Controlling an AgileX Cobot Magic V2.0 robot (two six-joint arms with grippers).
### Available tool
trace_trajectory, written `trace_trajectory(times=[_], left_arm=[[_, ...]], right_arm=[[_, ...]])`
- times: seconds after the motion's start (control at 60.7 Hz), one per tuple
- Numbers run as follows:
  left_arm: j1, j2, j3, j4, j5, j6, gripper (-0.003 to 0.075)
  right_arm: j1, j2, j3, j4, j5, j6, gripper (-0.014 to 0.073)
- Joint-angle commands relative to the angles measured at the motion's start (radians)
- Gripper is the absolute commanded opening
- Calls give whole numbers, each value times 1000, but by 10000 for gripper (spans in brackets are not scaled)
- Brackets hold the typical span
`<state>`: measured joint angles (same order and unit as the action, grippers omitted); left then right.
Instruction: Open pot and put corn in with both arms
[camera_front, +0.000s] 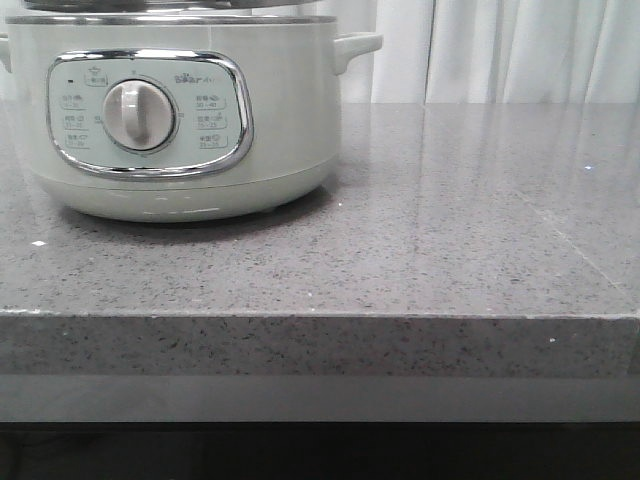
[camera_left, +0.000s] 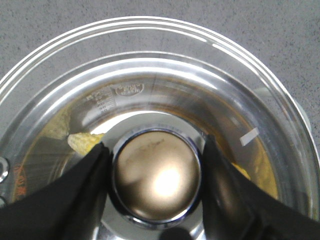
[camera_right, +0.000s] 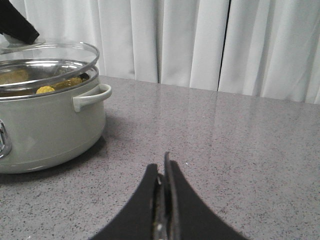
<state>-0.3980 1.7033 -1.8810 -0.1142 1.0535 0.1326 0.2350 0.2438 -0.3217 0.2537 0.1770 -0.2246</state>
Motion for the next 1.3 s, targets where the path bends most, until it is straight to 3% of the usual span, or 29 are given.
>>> trace_trajectory(times=[0.0,0.527,0.593,0.824,0.89,1.285], left_arm=[[-7,-50,-47,-22,-72,-12,60],[-7,-3,-47,-29,-33,-12,76],[-7,-3,-47,-29,-25,-12,110],[-7,-21,-49,-29,-19,-12,360],[-7,-40,-58,-29,-14,-12,391],[-7,-181,-86,-17,-16,-12,394]], right_arm=[[-3,6,-28,-5,-90,-9,-69],[-3,6,-28,-5,-94,-9,-69],[-3,6,-28,-5,-94,-9,-69],[-3,6,-28,-5,-94,-9,-69],[-3,6,-28,-5,-94,-9,-69],[-3,6,-28,-5,-94,-9,-69]])
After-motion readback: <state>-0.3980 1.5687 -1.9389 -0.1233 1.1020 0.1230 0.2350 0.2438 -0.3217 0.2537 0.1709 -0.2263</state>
